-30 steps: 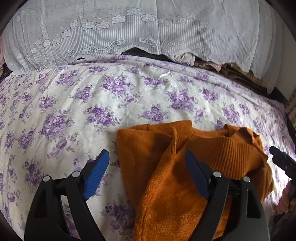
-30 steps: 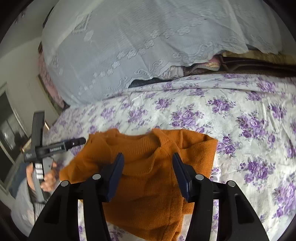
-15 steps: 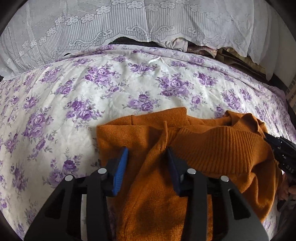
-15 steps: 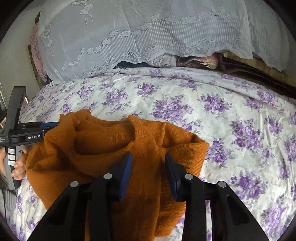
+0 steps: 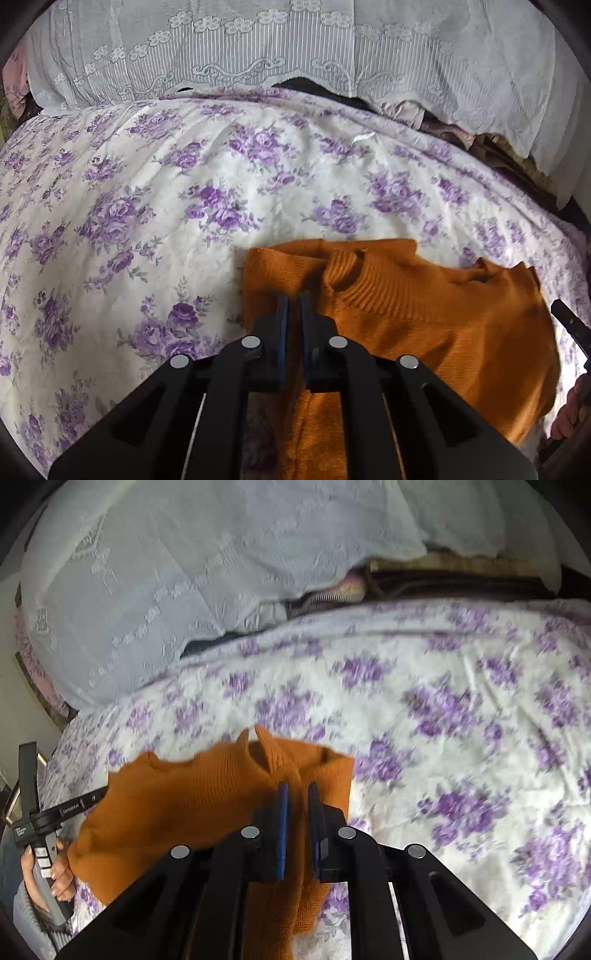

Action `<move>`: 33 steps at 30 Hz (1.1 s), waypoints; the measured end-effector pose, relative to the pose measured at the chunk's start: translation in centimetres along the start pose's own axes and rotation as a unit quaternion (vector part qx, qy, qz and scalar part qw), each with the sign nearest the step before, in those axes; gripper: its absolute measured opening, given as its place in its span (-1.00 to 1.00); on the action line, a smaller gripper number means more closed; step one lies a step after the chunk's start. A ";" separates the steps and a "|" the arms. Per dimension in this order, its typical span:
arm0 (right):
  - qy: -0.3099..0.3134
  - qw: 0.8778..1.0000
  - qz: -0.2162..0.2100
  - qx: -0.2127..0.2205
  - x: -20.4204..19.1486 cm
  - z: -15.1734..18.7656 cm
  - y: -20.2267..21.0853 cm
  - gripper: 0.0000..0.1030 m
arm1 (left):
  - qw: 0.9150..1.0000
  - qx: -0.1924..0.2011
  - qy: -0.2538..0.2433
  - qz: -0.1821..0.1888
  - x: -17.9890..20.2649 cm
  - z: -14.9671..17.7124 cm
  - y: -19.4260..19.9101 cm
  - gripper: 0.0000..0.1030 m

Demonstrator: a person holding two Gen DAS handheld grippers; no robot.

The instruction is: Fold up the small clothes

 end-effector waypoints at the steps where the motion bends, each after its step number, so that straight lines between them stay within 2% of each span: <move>1: 0.005 1.000 -0.010 0.006 -0.6 -0.2 0.5 -0.74 | 1.000 0.008 -0.002 0.009 0.4 -0.1 0.7 -0.89; 3: 0.017 0.999 -0.049 -0.004 -2.5 -0.3 0.5 -0.75 | 0.999 0.027 -0.024 0.030 2.0 -0.2 2.1 -0.89; 5: 0.031 0.996 -0.076 -0.023 -4.8 -0.4 -0.4 -0.75 | 0.996 0.024 -0.069 0.041 4.4 0.2 2.5 -0.81; 7: 0.046 0.994 -0.078 -0.057 -6.8 -0.1 -2.5 -0.75 | 0.994 0.009 -0.106 0.025 6.0 0.8 1.4 -0.53; 8: 0.050 0.993 -0.078 -0.080 -7.4 0.2 -4.0 -0.76 | 0.993 -0.002 -0.115 0.000 6.1 1.2 0.3 -0.38; 9: 0.049 0.992 -0.068 -0.098 -7.5 0.6 -5.6 -0.76 | 0.992 -0.021 -0.116 -0.035 5.7 1.6 -1.3 -0.35; 10: 0.051 0.990 -0.048 -0.125 -7.3 1.4 -7.3 -0.80 | 0.992 -0.027 -0.111 -0.055 5.1 1.7 -2.3 -0.34; 11: 0.055 0.989 -0.041 -0.132 -7.2 2.0 -8.3 -0.85 | 0.992 -0.018 -0.102 -0.067 4.4 1.5 -2.3 -0.34; 13: 0.056 0.992 -0.039 -0.108 -7.3 1.8 -7.1 -0.86 | 0.994 -0.020 -0.081 -0.077 3.3 1.2 -1.9 -0.34; 14: 0.057 0.993 -0.040 -0.093 -7.4 1.7 -5.9 -0.74 | 0.993 -0.012 -0.054 -0.101 1.9 0.9 -1.4 -0.35; 15: 0.057 0.995 -0.043 -0.074 -7.4 1.5 -4.4 -0.71 | 0.994 -0.008 -0.030 -0.108 0.6 0.9 -1.0 -0.35; 16: 0.056 0.995 -0.050 -0.064 -7.2 1.6 -3.1 -0.69 | 0.996 -0.010 -0.017 -0.084 -0.1 1.2 -0.5 -0.35; 18: 0.047 0.994 -0.073 -0.060 -6.8 2.3 -0.9 -0.60 | 1.000 -0.028 0.007 -0.005 -0.9 2.1 0.6 -0.35; 19: 0.045 0.994 -0.078 -0.062 -6.4 3.0 0.0 -0.52 | 0.999 -0.036 0.005 0.011 -1.1 2.6 0.9 -0.35; 22: 0.040 0.994 -0.072 -0.068 -4.6 5.2 1.9 -0.50 | 0.999 -0.038 -0.018 0.023 -1.4 4.7 2.4 -0.30; 26: 0.011 0.995 -0.065 -0.075 -1.4 8.2 3.9 -0.49 | 0.996 -0.053 -0.029 0.059 -1.0 7.3 3.1 -0.28; 30: -0.018 0.994 -0.070 -0.078 0.5 9.2 4.2 -0.46 | 0.994 -0.066 -0.031 0.078 -0.3 8.2 2.4 -0.28; 33: -0.016 0.993 -0.079 -0.081 0.1 9.3 3.9 -0.45 | 0.993 -0.069 -0.028 0.096 -0.1 8.5 2.6 -0.28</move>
Point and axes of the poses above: each gripper's, at about its wrist camera, not at the fingertips, and y roughly against the way its jaws point, x to its right, z to its underside, the point moved 9 cm from there along -y, roughly the way its jaws point, and after that the axes turned 13 degrees about -x, right-handed, at the moved point
